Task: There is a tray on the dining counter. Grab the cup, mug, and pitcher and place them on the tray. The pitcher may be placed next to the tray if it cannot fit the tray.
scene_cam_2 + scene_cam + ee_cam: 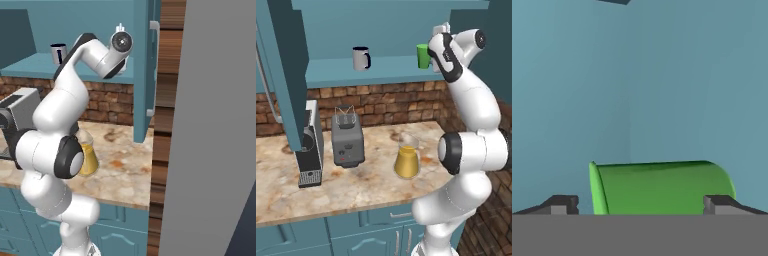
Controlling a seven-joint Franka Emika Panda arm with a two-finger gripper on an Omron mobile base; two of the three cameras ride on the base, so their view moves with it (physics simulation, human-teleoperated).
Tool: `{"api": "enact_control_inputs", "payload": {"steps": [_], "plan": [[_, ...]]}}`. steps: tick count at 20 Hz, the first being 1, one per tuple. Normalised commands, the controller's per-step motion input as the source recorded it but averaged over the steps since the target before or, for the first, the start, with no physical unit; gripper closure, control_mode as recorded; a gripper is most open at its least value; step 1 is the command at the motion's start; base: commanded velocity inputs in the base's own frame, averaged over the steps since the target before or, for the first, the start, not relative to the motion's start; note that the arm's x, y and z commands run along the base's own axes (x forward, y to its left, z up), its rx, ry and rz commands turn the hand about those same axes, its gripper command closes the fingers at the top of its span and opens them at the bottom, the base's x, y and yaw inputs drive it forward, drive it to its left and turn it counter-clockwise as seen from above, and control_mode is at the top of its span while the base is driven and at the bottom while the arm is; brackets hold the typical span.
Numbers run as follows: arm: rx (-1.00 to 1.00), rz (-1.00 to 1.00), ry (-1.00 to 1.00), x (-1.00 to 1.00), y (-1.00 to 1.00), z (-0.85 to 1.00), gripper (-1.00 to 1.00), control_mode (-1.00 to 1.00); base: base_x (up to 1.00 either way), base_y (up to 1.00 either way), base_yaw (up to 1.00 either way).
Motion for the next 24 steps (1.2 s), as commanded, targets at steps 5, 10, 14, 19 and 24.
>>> {"api": "enact_control_inputs", "payload": {"steps": [5, 10, 14, 19, 24], "plan": [[0.00, 0.00, 0.00, 0.17, 0.00, 0.00, -1.00, -1.00, 0.00, 0.00, 0.00], [0.00, 0.00, 0.04, 0.04, 0.00, 0.00, -1.00, -1.00, 0.00, 0.00, 0.00], [0.00, 0.00, 0.08, 0.00, 0.00, 0.00, -1.00, -1.00, 0.00, 0.00, 0.00], [0.00, 0.00, 0.07, 0.00, 0.00, 0.00, -1.00, -1.00, 0.00, 0.00, 0.00], [0.00, 0.00, 0.07, 0.00, 0.00, -0.01, 1.00, -1.00, 0.00, 0.00, 0.00]]}}
